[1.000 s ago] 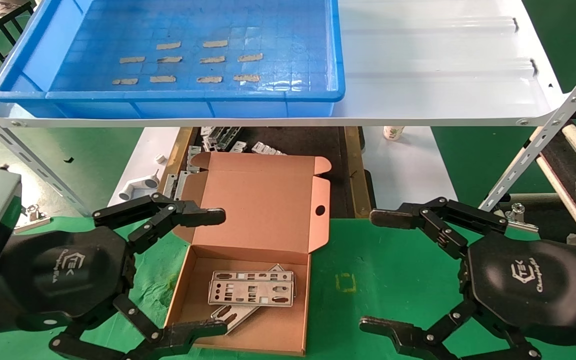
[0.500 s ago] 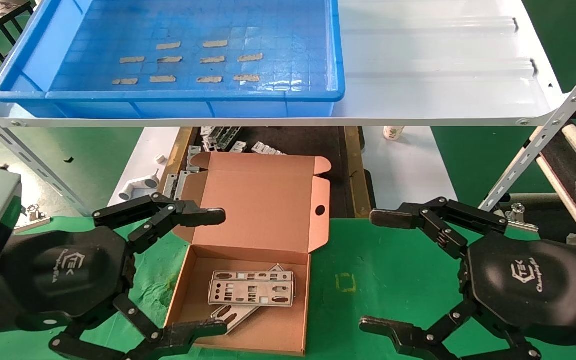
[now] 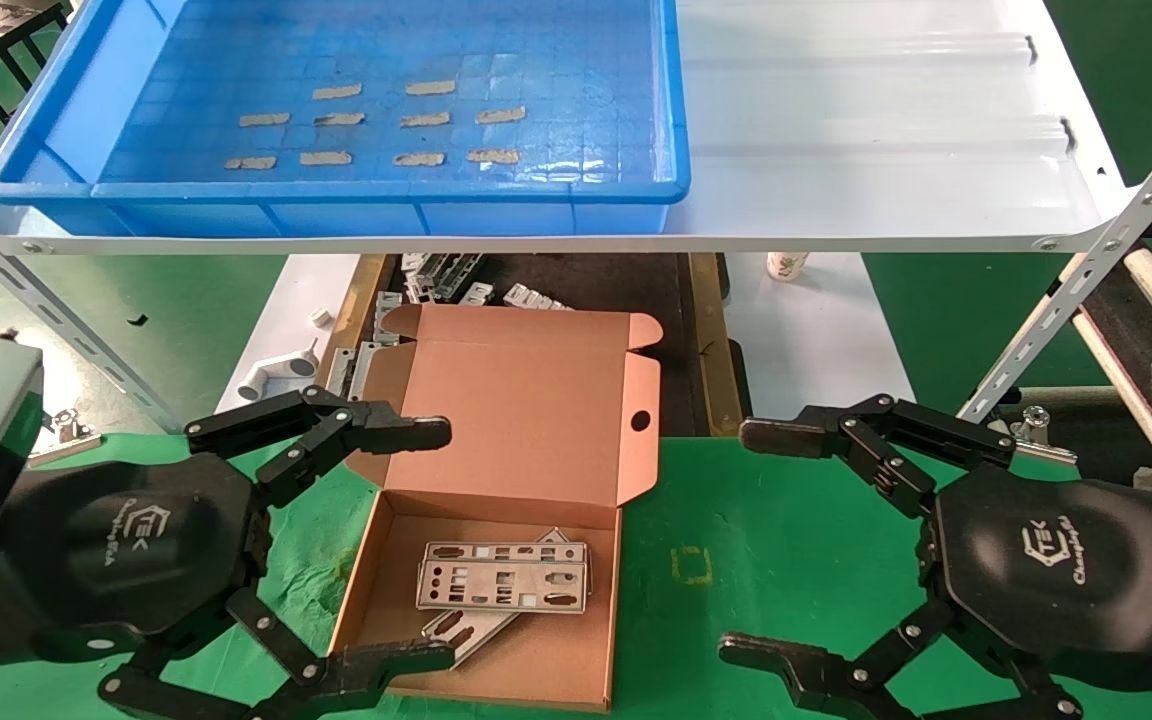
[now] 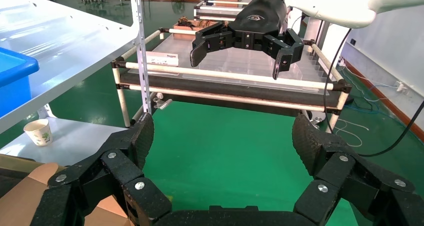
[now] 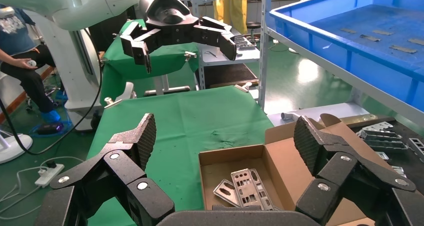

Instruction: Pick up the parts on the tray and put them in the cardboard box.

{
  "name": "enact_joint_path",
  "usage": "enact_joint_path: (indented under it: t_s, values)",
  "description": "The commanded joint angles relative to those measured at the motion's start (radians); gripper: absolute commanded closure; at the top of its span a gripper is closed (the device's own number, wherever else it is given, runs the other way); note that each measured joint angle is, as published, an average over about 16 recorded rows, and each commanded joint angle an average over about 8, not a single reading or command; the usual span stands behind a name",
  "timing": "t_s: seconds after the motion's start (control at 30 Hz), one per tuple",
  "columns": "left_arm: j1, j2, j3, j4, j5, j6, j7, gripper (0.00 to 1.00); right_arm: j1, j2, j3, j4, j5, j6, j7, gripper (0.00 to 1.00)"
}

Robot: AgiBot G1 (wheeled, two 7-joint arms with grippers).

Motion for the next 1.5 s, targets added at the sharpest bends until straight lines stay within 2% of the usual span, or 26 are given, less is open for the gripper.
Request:
enact_joint_path:
  t_s: [0.03, 1.5]
  values:
    - [0.0, 0.0, 0.0, 0.0, 0.0, 0.0, 0.0, 0.0, 0.0, 0.0, 0.0, 0.0, 0.0, 0.0, 0.0, 0.0]
    - [0.0, 0.0, 0.0, 0.0, 0.0, 0.0, 0.0, 0.0, 0.0, 0.0, 0.0, 0.0, 0.0, 0.0, 0.0, 0.0]
